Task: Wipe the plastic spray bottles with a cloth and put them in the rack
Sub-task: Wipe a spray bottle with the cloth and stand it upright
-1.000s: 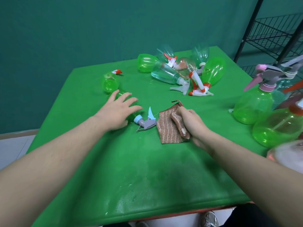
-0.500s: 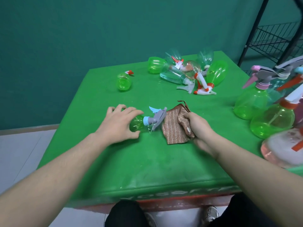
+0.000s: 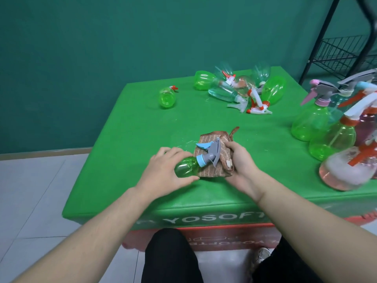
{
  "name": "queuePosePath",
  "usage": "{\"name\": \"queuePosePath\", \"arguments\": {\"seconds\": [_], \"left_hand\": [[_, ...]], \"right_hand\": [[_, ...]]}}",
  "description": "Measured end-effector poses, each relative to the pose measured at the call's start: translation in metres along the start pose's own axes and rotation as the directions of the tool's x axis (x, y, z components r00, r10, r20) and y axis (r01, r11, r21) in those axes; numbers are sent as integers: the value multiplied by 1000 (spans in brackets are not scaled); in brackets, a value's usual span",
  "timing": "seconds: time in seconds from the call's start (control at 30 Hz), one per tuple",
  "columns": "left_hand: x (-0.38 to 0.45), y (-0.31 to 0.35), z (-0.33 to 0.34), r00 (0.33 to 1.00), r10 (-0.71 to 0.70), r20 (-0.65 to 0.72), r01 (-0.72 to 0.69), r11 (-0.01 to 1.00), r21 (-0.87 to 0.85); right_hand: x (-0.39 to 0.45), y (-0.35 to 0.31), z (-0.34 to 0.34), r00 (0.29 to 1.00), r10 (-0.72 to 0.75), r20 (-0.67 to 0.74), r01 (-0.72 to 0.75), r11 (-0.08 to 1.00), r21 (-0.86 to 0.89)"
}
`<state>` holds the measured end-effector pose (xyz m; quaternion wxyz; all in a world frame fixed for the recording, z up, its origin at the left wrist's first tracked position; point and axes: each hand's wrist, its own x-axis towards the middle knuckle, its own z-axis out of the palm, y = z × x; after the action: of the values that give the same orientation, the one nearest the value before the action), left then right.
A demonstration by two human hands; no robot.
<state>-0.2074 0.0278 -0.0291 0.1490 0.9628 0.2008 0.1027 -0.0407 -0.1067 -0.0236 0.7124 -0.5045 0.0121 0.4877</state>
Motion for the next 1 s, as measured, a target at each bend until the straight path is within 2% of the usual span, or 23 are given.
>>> {"name": "queuePosePath", "arguments": {"seconds": [0.17,0.3,0.53,1.0], "left_hand": [[-5,-4,-6,983,83,164,-90,995,35],[3,-14,-12,959,93,267,-100,995,13],[8,-17,-3,962,98,255,-103,995,6],[14,-13,1,982,-24,186,37,997,-71]], "right_hand": [[-7,4,9,999,34,31,-37,997,71],[-6,3,13,997,55,45,-59,994,94],[7,6,11,992,86,92,-97,988,117],[12,2,-4,996,-51,74,41,990,133]]}}
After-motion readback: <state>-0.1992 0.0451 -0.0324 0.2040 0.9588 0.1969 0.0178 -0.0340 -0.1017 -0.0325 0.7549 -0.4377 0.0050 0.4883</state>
